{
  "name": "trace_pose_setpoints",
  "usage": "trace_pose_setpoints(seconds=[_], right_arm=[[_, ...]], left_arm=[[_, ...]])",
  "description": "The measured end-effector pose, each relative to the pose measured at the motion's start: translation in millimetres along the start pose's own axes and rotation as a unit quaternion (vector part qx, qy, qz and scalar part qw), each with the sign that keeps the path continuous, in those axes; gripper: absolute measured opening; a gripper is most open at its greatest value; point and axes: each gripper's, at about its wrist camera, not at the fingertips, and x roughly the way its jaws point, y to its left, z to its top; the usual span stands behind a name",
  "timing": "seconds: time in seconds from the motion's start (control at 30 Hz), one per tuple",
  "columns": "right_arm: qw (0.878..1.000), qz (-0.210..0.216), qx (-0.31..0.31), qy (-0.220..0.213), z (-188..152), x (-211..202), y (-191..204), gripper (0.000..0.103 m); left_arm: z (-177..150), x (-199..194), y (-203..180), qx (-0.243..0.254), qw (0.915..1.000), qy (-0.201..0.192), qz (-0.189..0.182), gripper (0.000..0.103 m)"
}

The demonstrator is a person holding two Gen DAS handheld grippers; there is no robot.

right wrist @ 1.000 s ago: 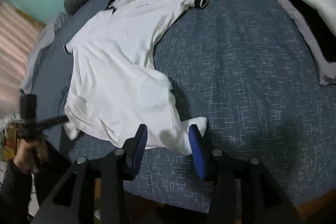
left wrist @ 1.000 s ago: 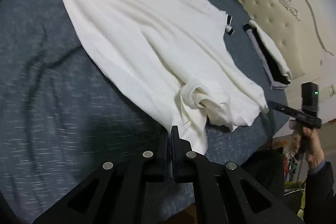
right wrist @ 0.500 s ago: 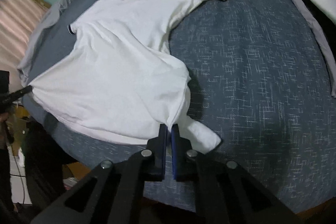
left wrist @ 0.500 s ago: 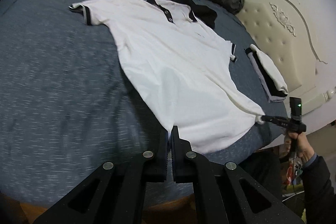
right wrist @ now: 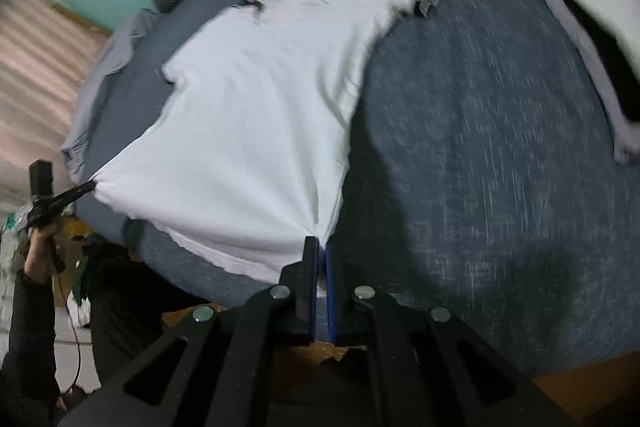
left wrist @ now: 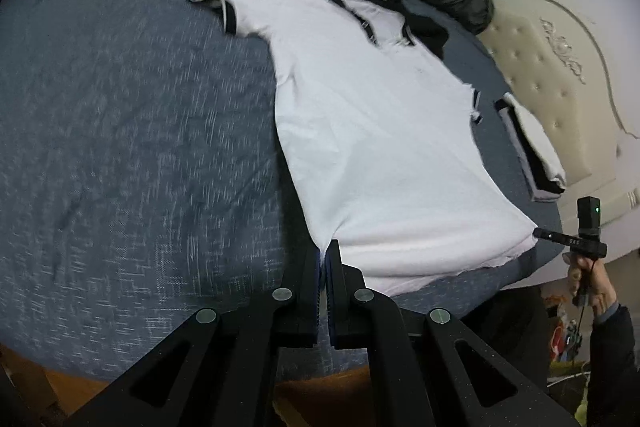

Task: Fold clothes

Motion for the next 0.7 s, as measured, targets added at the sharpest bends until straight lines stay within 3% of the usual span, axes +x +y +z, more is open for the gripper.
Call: trace_pose_setpoints(seconds=[0.27,0.33,0.37,0.4,0.43,0.5,0.6,0.7], right_arm=[[0.998,-0.022,0.037,-0.040,9.6,29.5,-21.2,0.004],[0.998,-0.029,0.038,-0.043,13.2,30.6,-21.5,0.004],[0.998,-0.031,0.036,-0.046,13.7,29.2,-21.2,0.005],[0.998,-0.032,0.033,-0.051,13.2,26.2,-20.6,0.008],[0.998,-0.029,0.027,-0.058,12.2,21.7,-19.7,0.013],[0.997,-0.018,0.011,-0.069,7.9,11.9,-16.1,0.037],[0.998,0.002,-0.014,-0.066,-0.1,3.7,-11.9,0.039],[0.999,-0.006,-0.030,-0.034,-6.5,14.9,-8.2,0.039]], left_arm=[[1.7,50.7,22.8,-0.051,0.9985,0.021,-0.008,0.003],[2.2,50.1,26.2,-0.057,0.9982,0.017,-0.011,0.010],[2.4,48.6,26.9,-0.057,0.9982,0.015,-0.011,0.020],[2.1,46.1,28.0,-0.055,0.9983,0.013,-0.012,0.030],[0.7,42.2,29.4,-0.050,0.9986,0.012,-0.011,0.034],[-3.3,34.0,31.6,-0.036,0.9993,0.010,-0.005,0.037],[-9.3,31.4,36.3,-0.020,0.9996,0.018,-0.004,0.038],[-13.4,39.9,33.5,-0.005,0.9995,0.031,0.001,0.038]])
